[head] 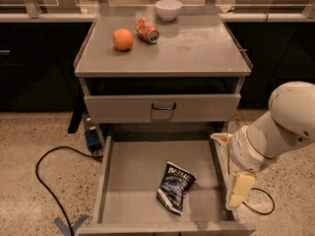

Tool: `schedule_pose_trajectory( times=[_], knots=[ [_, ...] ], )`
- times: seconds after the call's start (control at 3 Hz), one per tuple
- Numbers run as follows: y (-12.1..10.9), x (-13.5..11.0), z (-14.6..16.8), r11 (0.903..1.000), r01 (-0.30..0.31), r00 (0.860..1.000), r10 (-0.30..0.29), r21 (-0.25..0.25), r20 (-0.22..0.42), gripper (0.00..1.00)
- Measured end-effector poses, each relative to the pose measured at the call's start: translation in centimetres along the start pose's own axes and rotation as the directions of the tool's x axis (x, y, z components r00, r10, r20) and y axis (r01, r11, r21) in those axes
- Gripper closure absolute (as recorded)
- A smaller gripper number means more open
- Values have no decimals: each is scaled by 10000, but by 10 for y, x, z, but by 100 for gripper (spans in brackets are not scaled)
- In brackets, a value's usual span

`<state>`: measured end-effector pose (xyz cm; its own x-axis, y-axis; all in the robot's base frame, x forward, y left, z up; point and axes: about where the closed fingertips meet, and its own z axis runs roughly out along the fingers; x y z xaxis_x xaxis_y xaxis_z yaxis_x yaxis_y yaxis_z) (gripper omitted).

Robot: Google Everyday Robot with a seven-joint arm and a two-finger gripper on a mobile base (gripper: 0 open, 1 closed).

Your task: Pick blue chip bag from middle drawer and place on counter

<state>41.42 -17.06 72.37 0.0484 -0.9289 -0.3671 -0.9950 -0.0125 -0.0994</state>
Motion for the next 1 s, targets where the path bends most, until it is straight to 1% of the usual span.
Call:
schedule_pose_trajectory(
  times=[0.33,0.67,1.0],
  knots=[
    [-4,-10,33,9947,1025,9941,-1025,11,362,0],
    [-10,-15,75,9854,1696,9827,-1703,157,726,0],
    [-18,-13,125,9824,1867,9761,-1856,10,1126,0]
  ],
)
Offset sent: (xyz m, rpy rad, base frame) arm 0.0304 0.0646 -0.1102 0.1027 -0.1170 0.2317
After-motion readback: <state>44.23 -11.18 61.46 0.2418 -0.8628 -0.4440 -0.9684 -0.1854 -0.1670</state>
